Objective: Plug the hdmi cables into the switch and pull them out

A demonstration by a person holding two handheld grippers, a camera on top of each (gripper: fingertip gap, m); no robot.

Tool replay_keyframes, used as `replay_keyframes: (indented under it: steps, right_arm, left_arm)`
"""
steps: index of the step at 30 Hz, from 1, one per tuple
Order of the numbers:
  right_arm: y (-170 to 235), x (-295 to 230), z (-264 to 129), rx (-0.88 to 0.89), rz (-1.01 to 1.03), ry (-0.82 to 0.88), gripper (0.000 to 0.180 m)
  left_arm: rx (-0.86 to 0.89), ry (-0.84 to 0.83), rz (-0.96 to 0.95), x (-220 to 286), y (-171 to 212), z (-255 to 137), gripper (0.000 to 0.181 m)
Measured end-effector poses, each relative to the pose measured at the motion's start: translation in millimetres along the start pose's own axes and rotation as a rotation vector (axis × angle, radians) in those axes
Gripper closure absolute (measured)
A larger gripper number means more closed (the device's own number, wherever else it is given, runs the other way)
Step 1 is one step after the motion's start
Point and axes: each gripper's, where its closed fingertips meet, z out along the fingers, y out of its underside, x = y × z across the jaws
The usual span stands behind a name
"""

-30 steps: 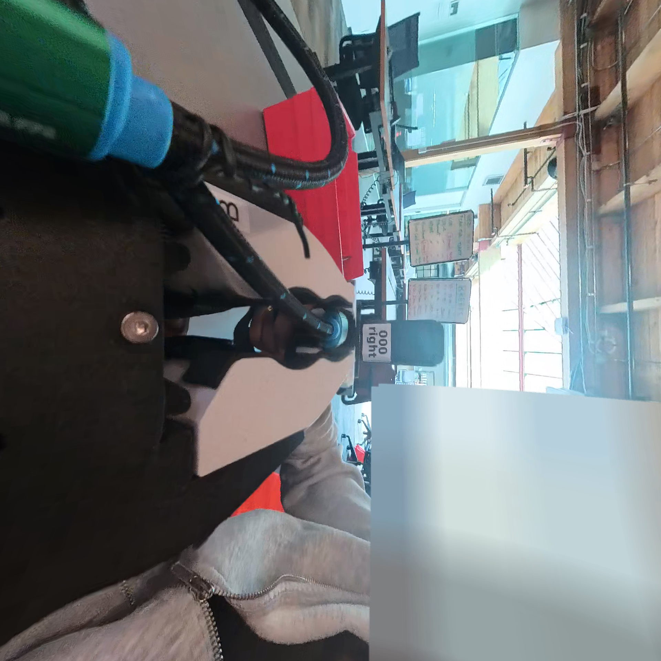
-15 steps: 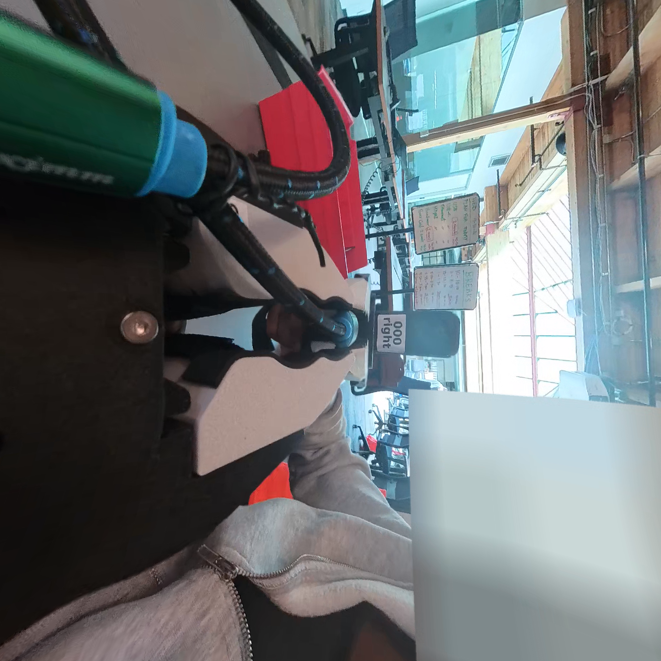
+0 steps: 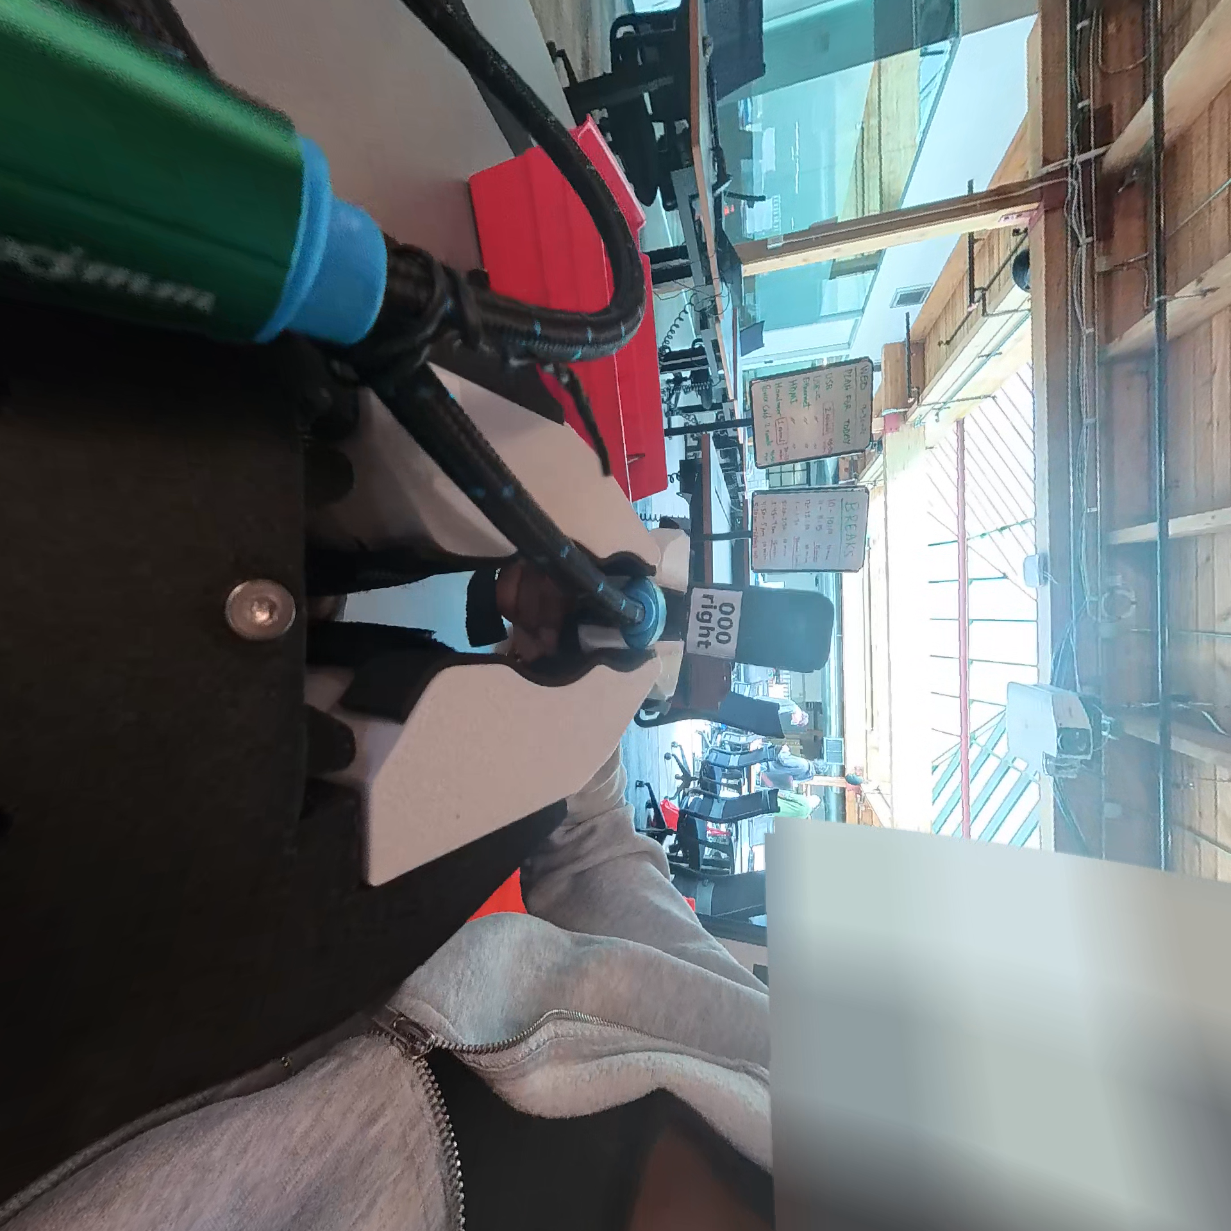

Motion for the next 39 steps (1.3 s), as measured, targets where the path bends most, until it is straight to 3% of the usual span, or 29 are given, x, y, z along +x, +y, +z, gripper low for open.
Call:
replay_keyframes:
  steps: [13,39]
  right_arm:
    - [11,-5,2,-0.066,0.004,-0.046,0.166]
    - [14,-6,3,-0.086,-0.026,-0.045,0.166]
  left_arm:
    - [-0.106,-0.002,0.046,4,12,2,0.160]
    - [-0.157,-0.012,0.069,4,17,3,0.160]
